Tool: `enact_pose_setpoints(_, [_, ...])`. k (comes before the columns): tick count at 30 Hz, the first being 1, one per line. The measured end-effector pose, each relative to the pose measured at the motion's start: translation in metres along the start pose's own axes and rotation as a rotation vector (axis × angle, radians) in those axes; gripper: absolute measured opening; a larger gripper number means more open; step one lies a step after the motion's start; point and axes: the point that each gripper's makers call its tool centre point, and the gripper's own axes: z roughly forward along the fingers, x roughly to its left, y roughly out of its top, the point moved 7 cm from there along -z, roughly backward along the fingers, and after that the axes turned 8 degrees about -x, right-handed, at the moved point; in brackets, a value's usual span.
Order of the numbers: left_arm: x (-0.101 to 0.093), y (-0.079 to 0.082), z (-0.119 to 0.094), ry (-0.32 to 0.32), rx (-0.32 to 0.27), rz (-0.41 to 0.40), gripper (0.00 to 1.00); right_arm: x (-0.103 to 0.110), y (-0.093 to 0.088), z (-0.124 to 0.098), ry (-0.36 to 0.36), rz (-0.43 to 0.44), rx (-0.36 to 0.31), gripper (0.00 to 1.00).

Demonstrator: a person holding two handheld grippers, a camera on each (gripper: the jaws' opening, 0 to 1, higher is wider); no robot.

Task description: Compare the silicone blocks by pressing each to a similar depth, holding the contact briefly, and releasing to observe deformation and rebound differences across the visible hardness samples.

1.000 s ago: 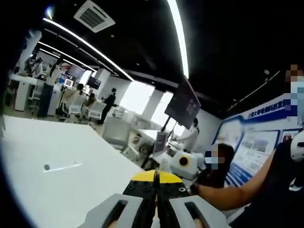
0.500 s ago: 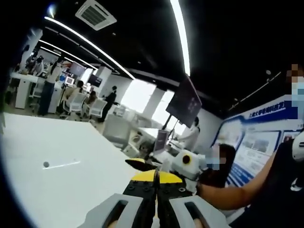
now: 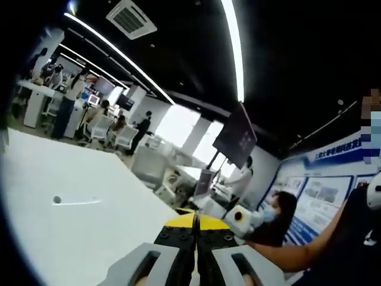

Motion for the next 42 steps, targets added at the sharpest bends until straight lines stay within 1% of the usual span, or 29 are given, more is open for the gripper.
enact_pose_setpoints(3, [0.007, -0.007, -0.001, 0.021, -0.002, -0.014, 0.0, -0.005, -0.002, -0.01, -0.041, -0.01, -0.001, 0.97])
enact_pose_setpoints(5, [0.011, -0.012, -0.001, 0.031, 0.002, -0.022, 0.0, -0.007, -0.007, -0.017, -0.049, 0.014, 0.012, 0.97])
enact_pose_setpoints(6, [0.014, -0.015, -0.001, 0.037, 0.002, -0.029, 0.0, -0.009, -0.012, -0.021, -0.067, 0.012, 0.027, 0.97])
enact_pose_setpoints(10, [0.018, -0.022, -0.002, 0.046, 0.0, -0.043, 0.0, -0.009, -0.026, -0.034, -0.096, 0.016, 0.051, 0.97])
enact_pose_setpoints(11, [0.02, -0.024, -0.003, 0.05, -0.002, -0.045, 0.0, -0.009, -0.029, -0.037, -0.102, 0.004, 0.054, 0.97])
enact_pose_setpoints(14, [0.029, -0.033, -0.005, 0.09, -0.022, -0.069, 0.0, -0.008, -0.041, -0.048, -0.131, -0.014, 0.081, 0.97])
enact_pose_setpoints(15, [0.031, -0.038, -0.006, 0.094, -0.022, -0.072, 0.0, -0.011, -0.046, -0.054, -0.168, -0.056, 0.08, 0.97])
enact_pose_setpoints(17, [0.038, -0.047, -0.007, 0.122, -0.022, -0.089, 0.0, -0.009, -0.053, -0.059, -0.166, -0.075, 0.07, 0.97])
enact_pose_setpoints(18, [0.041, -0.052, -0.007, 0.127, -0.017, -0.1, 0.0, -0.008, -0.057, -0.061, -0.172, -0.071, 0.077, 0.97])
enact_pose_setpoints(20, [0.046, -0.064, -0.008, 0.149, -0.01, -0.136, 0.0, -0.008, -0.065, -0.067, -0.195, -0.043, 0.115, 0.97])
enact_pose_setpoints(22, [0.051, -0.075, -0.009, 0.154, 0.003, -0.146, 0.0, -0.01, -0.07, -0.072, -0.216, -0.043, 0.115, 0.97])
enact_pose_setpoints(24, [0.054, -0.088, -0.009, 0.152, 0.031, -0.134, 0.0, -0.011, -0.073, -0.078, -0.234, -0.019, 0.119, 0.96])
enact_pose_setpoints(26, [0.058, -0.1, -0.009, 0.167, 0.053, -0.135, 0.0, -0.011, -0.074, -0.082, -0.247, -0.028, 0.116, 0.96])
enact_pose_setpoints(27, [0.059, -0.107, -0.01, 0.162, 0.062, -0.128, 0.0, -0.01, -0.074, -0.084, -0.247, -0.032, 0.117, 0.96])
enact_pose_setpoints(28, [0.061, -0.11, -0.01, 0.17, 0.066, -0.124, 0.0, -0.009, -0.074, -0.086, -0.245, -0.033, 0.121, 0.96])
enact_pose_setpoints(29, [0.066, -0.116, -0.012, 0.197, 0.074, -0.152, 0.0, -0.007, -0.075, -0.088, -0.237, -0.038, 0.123, 0.96])
enact_pose_setpoints(31, [0.071, -0.121, -0.014, 0.211, 0.066, -0.173, 0.0, -0.004, -0.077, -0.092, -0.231, -0.051, 0.129, 0.97])
enact_pose_setpoints(32, [0.073, -0.124, -0.014, 0.217, 0.065, -0.204, 0.0, -0.003, -0.081, -0.095, -0.228, -0.042, 0.145, 0.96])
enact_pose_setpoints(33, [0.076, -0.128, -0.015, 0.221, 0.063, -0.21, 0.0, -0.001, -0.084, -0.098, -0.228, -0.023, 0.16, 0.97])
enact_pose_setpoints(35, [0.08, -0.135, -0.016, 0.234, 0.07, -0.225, 0.0, 0.0, -0.09, -0.101, -0.228, -0.021, 0.175, 0.97])
enact_pose_setpoints(36, [0.082, -0.139, -0.016, 0.24, 0.072, -0.249, 0.0, 0.002, -0.095, -0.104, -0.228, -0.016, 0.193, 0.97])
enact_pose_setpoints(38, [0.085, -0.147, -0.017, 0.243, 0.064, -0.299, 0.0, 0.003, -0.1, -0.107, -0.23, -0.012, 0.203, 0.97])
enact_pose_setpoints(40, [0.089, -0.156, -0.016, 0.245, 0.066, -0.315, 0.0, 0.004, -0.106, -0.108, -0.236, -0.017, 0.225, 0.97])
enact_pose_setpoints(41, [0.09, -0.16, -0.014, 0.242, 0.073, -0.321, 0.0, 0.004, -0.108, -0.108, -0.237, -0.011, 0.229, 0.97])
enact_pose_setpoints(42, [0.092, -0.168, -0.013, 0.244, 0.095, -0.334, 0.0, 0.004, -0.109, -0.108, -0.239, 0.003, 0.228, 0.97])
